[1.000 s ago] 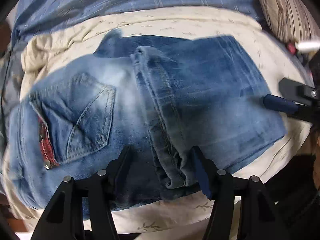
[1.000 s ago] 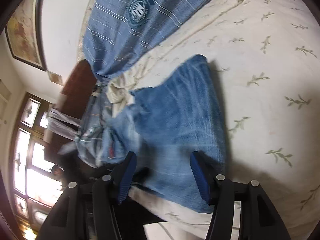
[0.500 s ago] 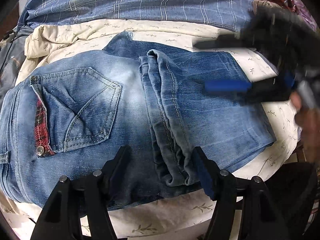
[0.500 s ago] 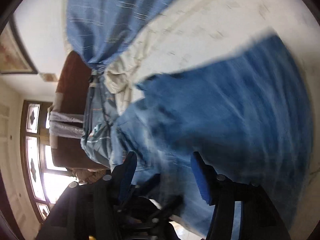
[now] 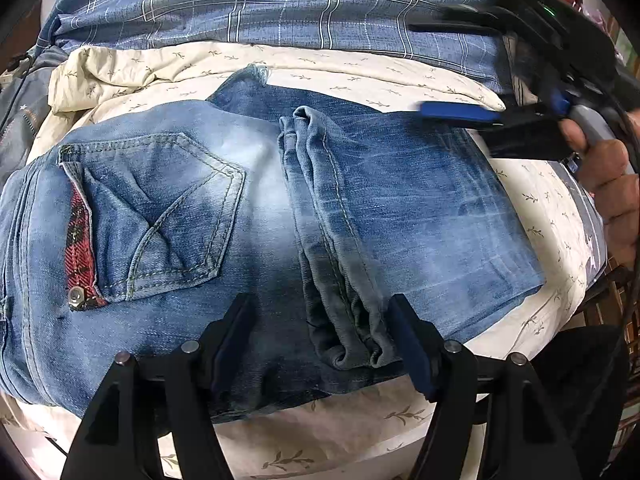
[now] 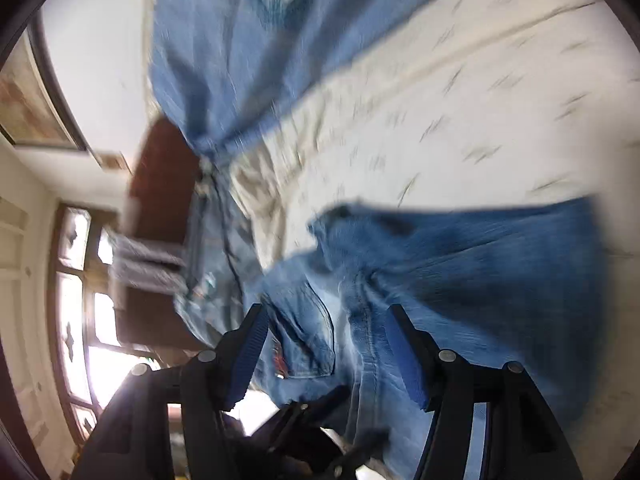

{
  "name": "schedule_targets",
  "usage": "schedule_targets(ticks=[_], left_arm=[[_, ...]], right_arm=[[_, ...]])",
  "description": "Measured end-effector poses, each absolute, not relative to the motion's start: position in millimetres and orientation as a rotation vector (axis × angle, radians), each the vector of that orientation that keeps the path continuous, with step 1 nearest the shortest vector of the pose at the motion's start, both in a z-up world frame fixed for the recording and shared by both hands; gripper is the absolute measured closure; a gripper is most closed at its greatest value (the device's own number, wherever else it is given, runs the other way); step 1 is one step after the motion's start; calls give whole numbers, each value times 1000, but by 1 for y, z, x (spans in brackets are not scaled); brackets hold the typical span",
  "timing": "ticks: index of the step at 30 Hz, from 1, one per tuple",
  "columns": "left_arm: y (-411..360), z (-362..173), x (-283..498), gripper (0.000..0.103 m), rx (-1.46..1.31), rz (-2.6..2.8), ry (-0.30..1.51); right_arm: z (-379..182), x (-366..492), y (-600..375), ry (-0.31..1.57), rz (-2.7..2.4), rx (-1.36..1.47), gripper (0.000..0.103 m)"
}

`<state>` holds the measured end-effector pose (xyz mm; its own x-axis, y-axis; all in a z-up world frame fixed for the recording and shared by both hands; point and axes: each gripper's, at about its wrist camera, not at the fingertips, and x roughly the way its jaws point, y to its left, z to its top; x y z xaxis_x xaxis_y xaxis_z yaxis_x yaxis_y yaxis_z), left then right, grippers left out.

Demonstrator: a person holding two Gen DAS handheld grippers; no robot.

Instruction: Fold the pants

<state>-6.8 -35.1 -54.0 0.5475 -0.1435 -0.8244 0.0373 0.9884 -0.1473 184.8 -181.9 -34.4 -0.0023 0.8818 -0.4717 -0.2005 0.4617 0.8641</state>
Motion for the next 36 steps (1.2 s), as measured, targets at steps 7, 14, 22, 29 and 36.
schedule_targets(ticks=[7,14,22,29,36], left_arm=[[-39,-54,-8,29,-117,-104,986],[-42,-55,-6,25,-109,-95,986],[-15,-39,-15,25,-240,-92,932],[38,-22,-44,25,-442,-25,835],[103,-12,-96,24,-631,163,670]], right_arm=[[-71,204,-224,1279,809,829,42],[-65,196,-232,1264,762,740,39],[-24,132,-256,1161,922,761,37],[-82,93,-261,1290,883,720,37],[-53,79,-280,1036,922,727,34]])
